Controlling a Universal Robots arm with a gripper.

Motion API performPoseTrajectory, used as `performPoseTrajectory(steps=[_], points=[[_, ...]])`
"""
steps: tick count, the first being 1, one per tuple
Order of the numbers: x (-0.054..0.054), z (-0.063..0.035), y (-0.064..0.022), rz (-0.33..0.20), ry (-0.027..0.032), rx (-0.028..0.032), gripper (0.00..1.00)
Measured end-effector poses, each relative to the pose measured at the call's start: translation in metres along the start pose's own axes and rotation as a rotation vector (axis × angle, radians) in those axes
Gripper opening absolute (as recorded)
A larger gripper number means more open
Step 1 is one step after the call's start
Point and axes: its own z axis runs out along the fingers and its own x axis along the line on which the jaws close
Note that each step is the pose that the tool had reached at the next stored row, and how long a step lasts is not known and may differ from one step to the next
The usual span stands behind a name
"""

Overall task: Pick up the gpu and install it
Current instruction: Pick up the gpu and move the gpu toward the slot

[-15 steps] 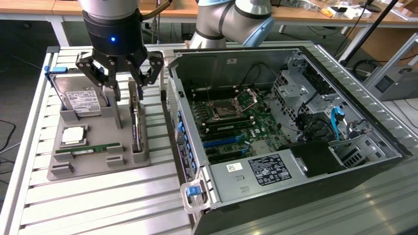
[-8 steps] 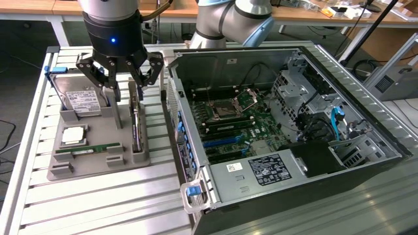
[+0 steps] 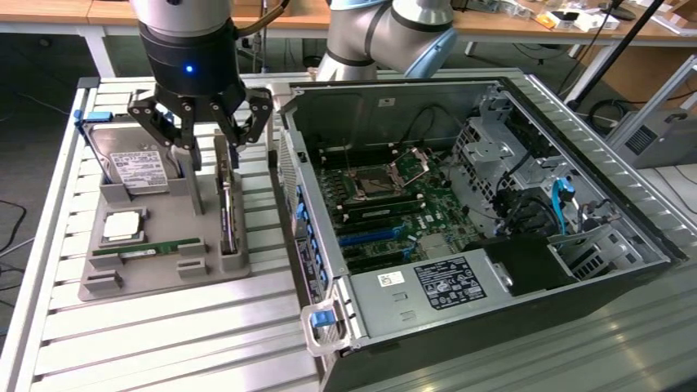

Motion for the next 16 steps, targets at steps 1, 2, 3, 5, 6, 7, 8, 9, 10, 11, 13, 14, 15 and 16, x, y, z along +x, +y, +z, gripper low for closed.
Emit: performPoseTrajectory(steps=[1, 2, 3, 5, 6, 7, 8, 9, 10, 11, 13, 14, 15, 16], points=[[0.000, 0.0002, 0.0000, 0.000, 0.0000, 0.0000, 0.48], [0.000, 0.0004, 0.0000, 0.000, 0.0001, 0.0000, 0.48], [0.000, 0.0005, 0.0000, 0.000, 0.0000, 0.0000, 0.48], [0.000, 0.0010, 0.0000, 0.000, 0.0000, 0.0000, 0.48], [0.000, 0.0017, -0.0001, 0.000, 0.0000, 0.0000, 0.48], [0.000, 0.0029, -0.0001, 0.000, 0.0000, 0.0000, 0.48], [0.000, 0.0044, -0.0002, 0.000, 0.0000, 0.0000, 0.48], [0.000, 0.0054, -0.0002, 0.000, 0.0000, 0.0000, 0.48], [0.000, 0.0064, -0.0003, 0.000, 0.0000, 0.0000, 0.48], [0.000, 0.0074, -0.0003, 0.000, 0.0000, 0.0000, 0.48], [0.000, 0.0094, -0.0004, 0.000, 0.0000, 0.0000, 0.48], [0.000, 0.0098, -0.0004, 0.000, 0.0000, 0.0000, 0.48], [0.000, 0.0100, -0.0004, 0.000, 0.0000, 0.0000, 0.48], [0.000, 0.0102, -0.0004, 0.000, 0.0000, 0.0000, 0.48]])
